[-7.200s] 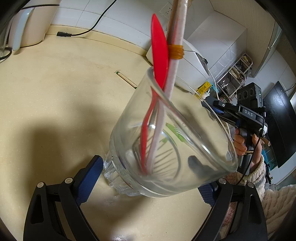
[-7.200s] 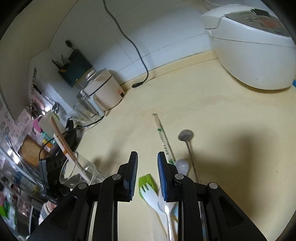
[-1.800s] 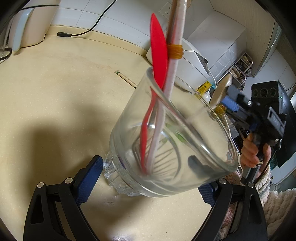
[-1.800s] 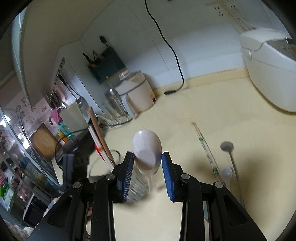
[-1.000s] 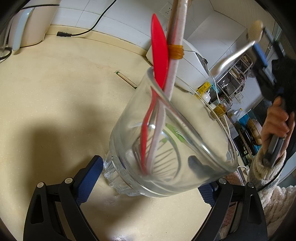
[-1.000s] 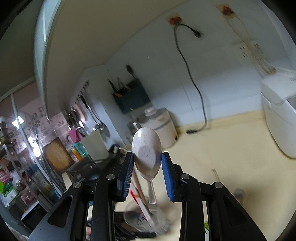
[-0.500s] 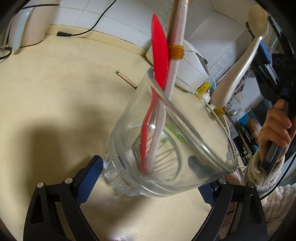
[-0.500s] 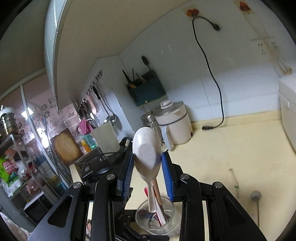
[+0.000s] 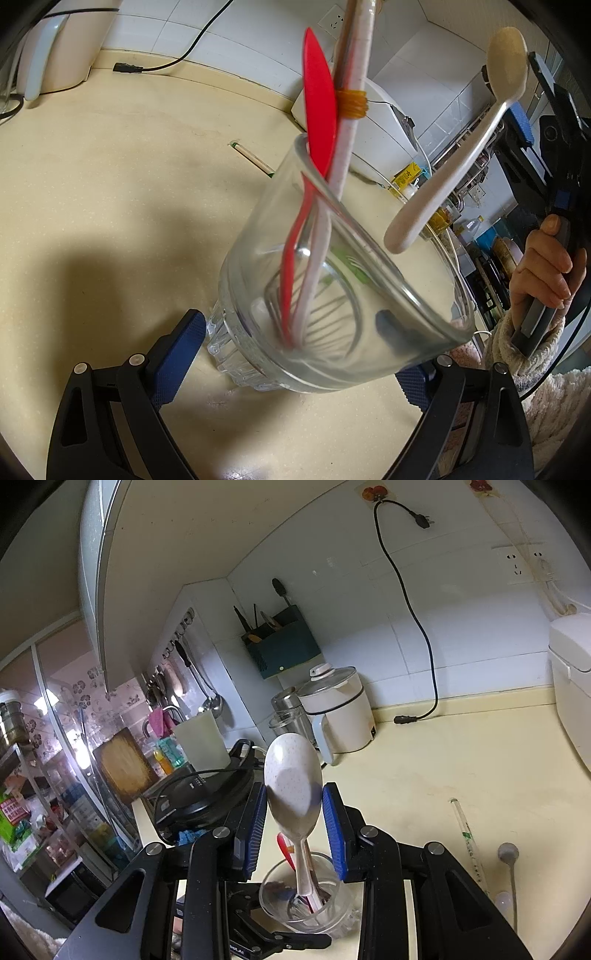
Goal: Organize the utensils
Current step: 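Lower the beige spoon into the tumbler and open the right tool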
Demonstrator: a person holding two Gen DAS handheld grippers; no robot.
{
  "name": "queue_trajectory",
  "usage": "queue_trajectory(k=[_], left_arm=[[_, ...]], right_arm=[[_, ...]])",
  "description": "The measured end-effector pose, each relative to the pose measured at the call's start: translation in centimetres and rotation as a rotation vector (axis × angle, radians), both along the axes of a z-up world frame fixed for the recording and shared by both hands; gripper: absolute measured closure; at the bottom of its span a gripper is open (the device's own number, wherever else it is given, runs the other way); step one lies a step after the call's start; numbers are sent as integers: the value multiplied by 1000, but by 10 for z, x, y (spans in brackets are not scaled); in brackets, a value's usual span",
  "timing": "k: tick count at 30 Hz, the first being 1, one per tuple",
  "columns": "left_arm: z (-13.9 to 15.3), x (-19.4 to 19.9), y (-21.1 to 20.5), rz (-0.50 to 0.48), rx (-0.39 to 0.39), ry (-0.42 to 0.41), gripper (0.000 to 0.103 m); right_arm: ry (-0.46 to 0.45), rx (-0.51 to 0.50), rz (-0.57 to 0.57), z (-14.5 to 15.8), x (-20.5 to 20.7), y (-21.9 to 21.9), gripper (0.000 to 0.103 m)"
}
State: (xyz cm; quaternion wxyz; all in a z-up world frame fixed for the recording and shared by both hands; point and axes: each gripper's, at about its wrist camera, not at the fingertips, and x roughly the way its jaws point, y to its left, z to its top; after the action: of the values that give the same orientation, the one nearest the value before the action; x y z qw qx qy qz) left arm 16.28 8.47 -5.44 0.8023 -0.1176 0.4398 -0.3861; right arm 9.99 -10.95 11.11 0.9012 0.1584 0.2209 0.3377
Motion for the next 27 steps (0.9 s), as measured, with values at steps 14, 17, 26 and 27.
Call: queue_trajectory(k=[14,17,26,27], left_arm=[[0,0,0,0,0,0,8],[0,0,0,0,-1,0,8],[0,0,0,0,-1,0,8],[0,0,0,0,-1,0,8]], right_arm=[[8,-127,-12,-11,0,17,72],[16,-129,-11,-13,1,18,73],[41,-126,-13,-19,3,19,72],[45,-123,-14,-19,3,18,72]])
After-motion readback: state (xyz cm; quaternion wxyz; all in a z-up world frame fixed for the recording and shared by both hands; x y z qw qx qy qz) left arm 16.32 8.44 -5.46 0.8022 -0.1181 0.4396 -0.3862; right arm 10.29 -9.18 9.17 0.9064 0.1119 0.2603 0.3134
